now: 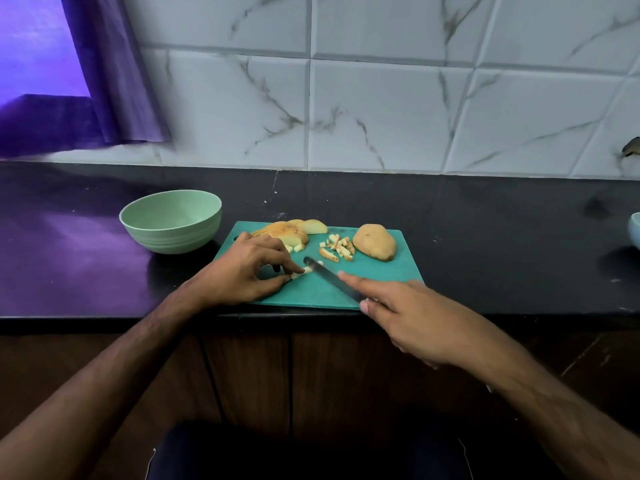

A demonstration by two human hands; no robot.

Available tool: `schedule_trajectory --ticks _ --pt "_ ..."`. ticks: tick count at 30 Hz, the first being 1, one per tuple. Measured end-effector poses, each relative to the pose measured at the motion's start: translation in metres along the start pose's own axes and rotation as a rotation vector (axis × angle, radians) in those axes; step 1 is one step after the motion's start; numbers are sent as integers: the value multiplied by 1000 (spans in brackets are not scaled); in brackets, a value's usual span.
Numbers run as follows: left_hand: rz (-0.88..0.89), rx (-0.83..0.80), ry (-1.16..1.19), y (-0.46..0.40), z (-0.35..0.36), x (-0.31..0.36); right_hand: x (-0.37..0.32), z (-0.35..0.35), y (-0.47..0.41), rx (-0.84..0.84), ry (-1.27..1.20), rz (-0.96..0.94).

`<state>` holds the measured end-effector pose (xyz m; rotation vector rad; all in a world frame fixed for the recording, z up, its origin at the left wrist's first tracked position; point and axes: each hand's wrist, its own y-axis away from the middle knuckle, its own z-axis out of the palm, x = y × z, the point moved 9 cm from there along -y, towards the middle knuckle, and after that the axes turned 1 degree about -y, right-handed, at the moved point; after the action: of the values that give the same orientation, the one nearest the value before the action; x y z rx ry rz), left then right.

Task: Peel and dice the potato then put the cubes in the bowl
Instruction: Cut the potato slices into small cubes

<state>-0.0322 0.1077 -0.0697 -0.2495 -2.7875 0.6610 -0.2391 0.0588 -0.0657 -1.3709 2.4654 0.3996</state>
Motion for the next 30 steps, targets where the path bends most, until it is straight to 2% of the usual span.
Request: schedule_trajectory --ticks 4,13,19,25,30 --pt "13 5 5 0 0 1 -2 15 -7 9 8 6" --pt "30 59 5 2 -5 4 -8 3 -7 58 100 -45" --pt "27 38 -18 1 -3 3 -11 20 -10 64 145 -38" --pt "32 60 -40 3 -4 3 -14 7 -16 123 145 -61" --pt "30 74 -64 1 -5 4 -17 22 -8 93 151 -57"
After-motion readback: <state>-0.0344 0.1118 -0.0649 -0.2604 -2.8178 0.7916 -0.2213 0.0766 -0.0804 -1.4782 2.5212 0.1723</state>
